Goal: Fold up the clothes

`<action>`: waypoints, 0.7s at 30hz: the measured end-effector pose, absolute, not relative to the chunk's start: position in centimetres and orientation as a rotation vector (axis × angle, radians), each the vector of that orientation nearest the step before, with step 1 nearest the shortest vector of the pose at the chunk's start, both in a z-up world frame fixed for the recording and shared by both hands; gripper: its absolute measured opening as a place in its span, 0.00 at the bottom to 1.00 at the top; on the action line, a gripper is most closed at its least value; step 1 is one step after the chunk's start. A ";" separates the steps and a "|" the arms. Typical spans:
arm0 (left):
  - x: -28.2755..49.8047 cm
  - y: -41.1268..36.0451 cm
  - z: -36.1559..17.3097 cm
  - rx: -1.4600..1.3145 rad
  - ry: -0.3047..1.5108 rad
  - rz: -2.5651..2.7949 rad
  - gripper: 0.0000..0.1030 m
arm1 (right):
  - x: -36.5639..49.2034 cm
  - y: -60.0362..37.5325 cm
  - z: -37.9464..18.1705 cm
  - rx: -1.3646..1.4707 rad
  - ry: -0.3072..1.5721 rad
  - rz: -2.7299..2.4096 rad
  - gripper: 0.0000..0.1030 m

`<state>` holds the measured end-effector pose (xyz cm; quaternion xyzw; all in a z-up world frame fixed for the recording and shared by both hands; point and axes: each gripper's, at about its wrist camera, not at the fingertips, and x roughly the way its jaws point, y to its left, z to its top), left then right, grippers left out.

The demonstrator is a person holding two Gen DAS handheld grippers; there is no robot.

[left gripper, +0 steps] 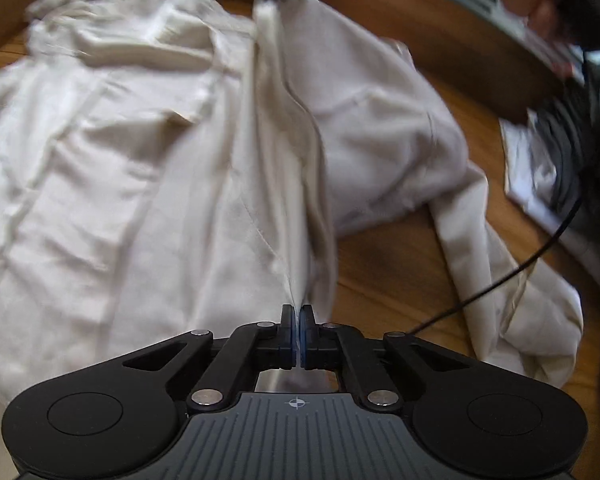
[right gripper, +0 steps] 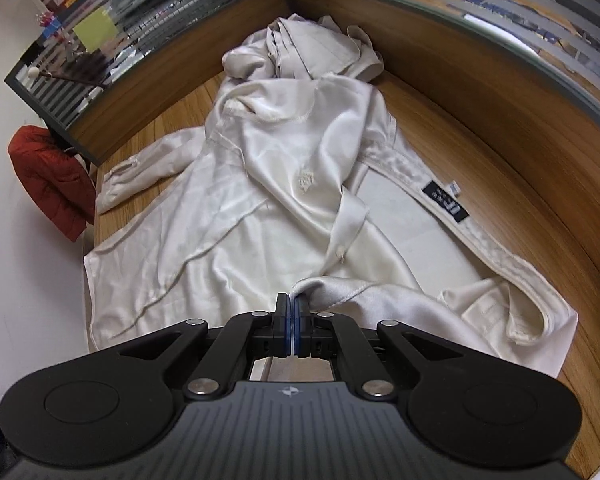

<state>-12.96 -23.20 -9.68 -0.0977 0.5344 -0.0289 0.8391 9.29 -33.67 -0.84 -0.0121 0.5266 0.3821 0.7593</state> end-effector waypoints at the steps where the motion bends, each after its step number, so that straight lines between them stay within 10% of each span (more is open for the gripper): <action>1: -13.4 -22.4 -9.1 -0.227 1.116 -0.049 0.04 | 9.4 -33.3 -0.6 -0.024 1.139 0.835 0.01; 13: -16.0 -9.7 -7.5 -0.391 1.093 0.241 0.06 | 12.2 -23.9 -3.3 -0.099 1.147 0.862 0.02; 21: -18.4 -6.1 -7.0 -0.379 1.109 0.253 0.21 | 10.2 -22.7 -4.0 -0.172 1.147 0.842 0.23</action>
